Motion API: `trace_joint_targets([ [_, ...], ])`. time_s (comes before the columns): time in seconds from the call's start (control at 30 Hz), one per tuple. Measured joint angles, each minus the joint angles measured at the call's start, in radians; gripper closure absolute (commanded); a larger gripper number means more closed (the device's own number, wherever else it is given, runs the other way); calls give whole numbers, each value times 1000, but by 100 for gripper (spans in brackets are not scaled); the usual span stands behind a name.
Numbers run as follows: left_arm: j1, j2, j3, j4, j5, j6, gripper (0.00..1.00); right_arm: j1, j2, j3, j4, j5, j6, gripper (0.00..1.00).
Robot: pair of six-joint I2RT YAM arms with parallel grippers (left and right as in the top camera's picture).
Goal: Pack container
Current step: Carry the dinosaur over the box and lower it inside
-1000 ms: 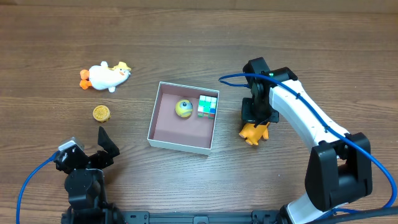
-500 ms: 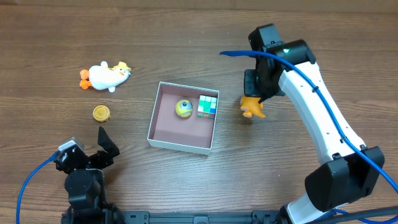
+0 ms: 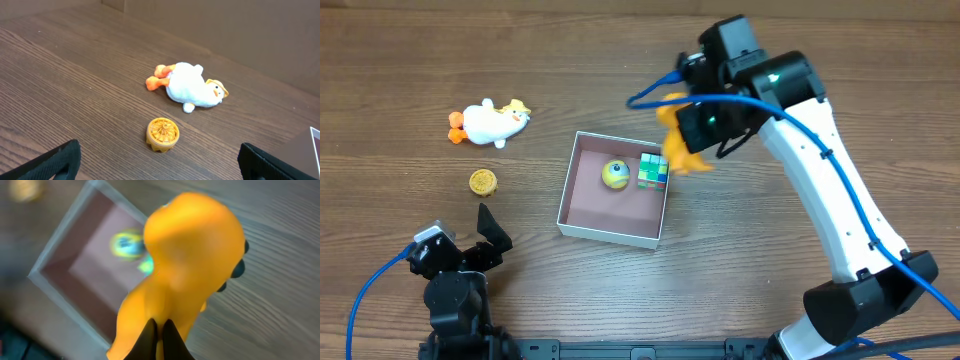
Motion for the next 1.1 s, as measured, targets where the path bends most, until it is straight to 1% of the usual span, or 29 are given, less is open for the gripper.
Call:
trace_joint_targets([
  [0.23, 0, 0, 0, 0, 0, 0, 0, 60, 0, 1, -5, -264, -289, 96],
  [0.33, 0, 0, 0, 0, 0, 0, 0, 79, 0, 1, -33, -306, -398, 96],
  [0.43, 0, 0, 0, 0, 0, 0, 0, 116, 0, -8, -49, -341, -537, 96],
  [0.47, 0, 0, 0, 0, 0, 0, 0, 126, 0, -19, -48, -354, -628, 95],
  [0.53, 0, 0, 0, 0, 0, 0, 0, 151, 0, -58, -47, -375, -761, 95],
  [0.57, 0, 0, 0, 0, 0, 0, 0, 159, -2, -82, -48, -380, -855, 95],
  [0.63, 0, 0, 0, 0, 0, 0, 0, 167, -2, -124, -45, -381, -978, 95],
  [0.73, 0, 0, 0, 0, 0, 0, 0, 168, 0, -165, -26, -379, -1108, 96],
  [0.93, 0, 0, 0, 0, 0, 0, 0, 168, 36, -169, 58, -369, -1174, 96],
  [1.1, 0, 0, 0, 0, 0, 0, 0, 167, 36, -171, 103, -346, -1186, 96],
])
